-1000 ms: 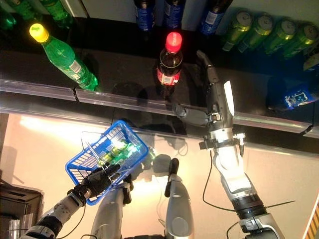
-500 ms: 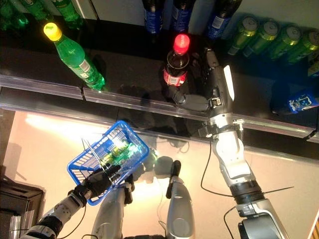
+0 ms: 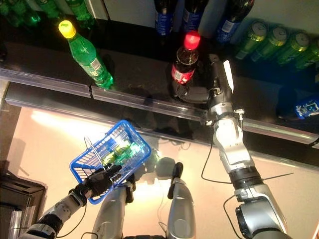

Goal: Pick up the drink and place into the basket.

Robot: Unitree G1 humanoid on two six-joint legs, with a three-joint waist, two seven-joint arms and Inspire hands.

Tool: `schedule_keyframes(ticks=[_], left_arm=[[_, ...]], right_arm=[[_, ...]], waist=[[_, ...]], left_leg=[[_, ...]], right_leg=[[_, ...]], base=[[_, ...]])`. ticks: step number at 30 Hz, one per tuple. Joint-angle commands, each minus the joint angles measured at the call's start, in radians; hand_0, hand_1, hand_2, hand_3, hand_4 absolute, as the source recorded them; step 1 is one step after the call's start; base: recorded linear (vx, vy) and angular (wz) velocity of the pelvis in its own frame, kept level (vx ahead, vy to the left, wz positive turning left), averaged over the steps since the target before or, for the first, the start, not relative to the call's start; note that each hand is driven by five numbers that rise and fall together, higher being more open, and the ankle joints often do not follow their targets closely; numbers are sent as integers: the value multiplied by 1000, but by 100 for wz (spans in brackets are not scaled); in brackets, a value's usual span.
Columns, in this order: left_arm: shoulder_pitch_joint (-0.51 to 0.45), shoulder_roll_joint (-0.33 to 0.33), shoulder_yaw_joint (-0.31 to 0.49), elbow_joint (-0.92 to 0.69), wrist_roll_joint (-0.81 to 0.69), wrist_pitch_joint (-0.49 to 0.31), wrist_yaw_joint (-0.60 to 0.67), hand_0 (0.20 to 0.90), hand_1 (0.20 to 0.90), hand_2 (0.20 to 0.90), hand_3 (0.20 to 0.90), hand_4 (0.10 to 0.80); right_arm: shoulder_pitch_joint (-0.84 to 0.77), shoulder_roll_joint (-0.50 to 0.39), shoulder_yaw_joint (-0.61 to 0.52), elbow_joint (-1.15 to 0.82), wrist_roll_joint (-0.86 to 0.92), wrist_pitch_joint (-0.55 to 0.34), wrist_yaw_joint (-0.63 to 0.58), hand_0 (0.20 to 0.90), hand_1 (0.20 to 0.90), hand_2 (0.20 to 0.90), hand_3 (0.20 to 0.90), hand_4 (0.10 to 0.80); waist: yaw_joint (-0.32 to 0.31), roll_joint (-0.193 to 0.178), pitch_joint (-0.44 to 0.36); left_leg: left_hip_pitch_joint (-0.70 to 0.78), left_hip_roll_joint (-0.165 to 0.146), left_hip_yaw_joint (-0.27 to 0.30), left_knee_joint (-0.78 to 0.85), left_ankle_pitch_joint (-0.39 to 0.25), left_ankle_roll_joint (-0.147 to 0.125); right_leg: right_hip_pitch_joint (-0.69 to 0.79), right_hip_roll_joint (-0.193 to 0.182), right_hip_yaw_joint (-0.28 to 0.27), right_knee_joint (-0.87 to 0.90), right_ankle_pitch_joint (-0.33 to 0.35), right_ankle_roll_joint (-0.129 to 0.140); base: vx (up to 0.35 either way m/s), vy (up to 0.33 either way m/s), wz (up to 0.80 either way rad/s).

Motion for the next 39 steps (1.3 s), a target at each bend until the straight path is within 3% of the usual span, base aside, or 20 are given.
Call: schedule_keyframes(ticks=[1, 5, 6, 7, 8, 33, 38, 39], left_arm=[[83, 1, -46, -89, -4, 53, -197, 300, 300, 300, 200, 100], [76, 2, -50, -90, 3, 59, -194, 300, 300, 300, 200, 100], [75, 2, -51, -88, 6, 59, -196, 300, 300, 300, 200, 100], [74, 3, -52, -86, 7, 60, -199, 300, 300, 300, 200, 100], [72, 2, -52, -83, 8, 58, -201, 300, 300, 300, 200, 100], [74, -7, -57, -86, -3, 32, -167, 300, 300, 300, 200, 100], [110, -15, -28, -95, 10, 12, -145, 300, 300, 300, 200, 100], [119, -14, -24, -97, 15, 11, -145, 300, 300, 300, 200, 100]], right_arm=[[-137, -74, -14, -37, 42, -52, 7, 900, 900, 900, 900, 800], [-167, -71, 3, -21, 44, -32, 20, 900, 900, 900, 900, 800], [-172, -70, 10, -19, 44, -29, 20, 855, 855, 855, 848, 748], [-178, -67, 15, -17, 49, -28, 25, 771, 771, 771, 749, 649], [-187, -64, 22, -17, 57, -25, 36, 300, 300, 300, 200, 100], [-174, -31, 31, -50, 16, -14, 41, 300, 300, 300, 200, 100], [-103, -24, 3, -104, 2, -18, 50, 300, 300, 300, 200, 100], [-88, -24, -5, -113, 2, -20, 53, 300, 300, 300, 200, 100]], waist=[[40, 15, -56], [46, 17, -56], [47, 17, -56], [49, 17, -57], [50, 17, -56], [50, 22, -58], [57, 9, -92], [59, 5, -100]], left_leg=[[-6, 0, 4, 78, -65, 5], [-6, -3, 1, 77, -66, 7], [-7, -3, 0, 77, -66, 7], [-6, -4, 0, 76, -66, 8], [-6, -5, -1, 75, -66, 9], [30, -20, -7, 40, -63, 11], [97, -29, -11, -28, -47, 3], [103, -30, -2, -52, -19, 9]], right_leg=[[-16, -34, 10, 162, -105, 37], [-20, -37, 9, 168, -106, 38], [-22, -38, 9, 170, -106, 38], [-21, -39, 7, 169, -106, 38], [-21, -39, 7, 169, -106, 37], [0, -39, 6, 151, -102, 40], [75, -29, -10, 77, -85, 50], [87, -26, -24, 45, -57, 42]], base=[[5, -1, 11], [6, -3, 6], [10, -2, 7], [13, 0, 6], [13, 3, 3], [1, 1, 0], [42, -19, 1], [37, -39, 2]])
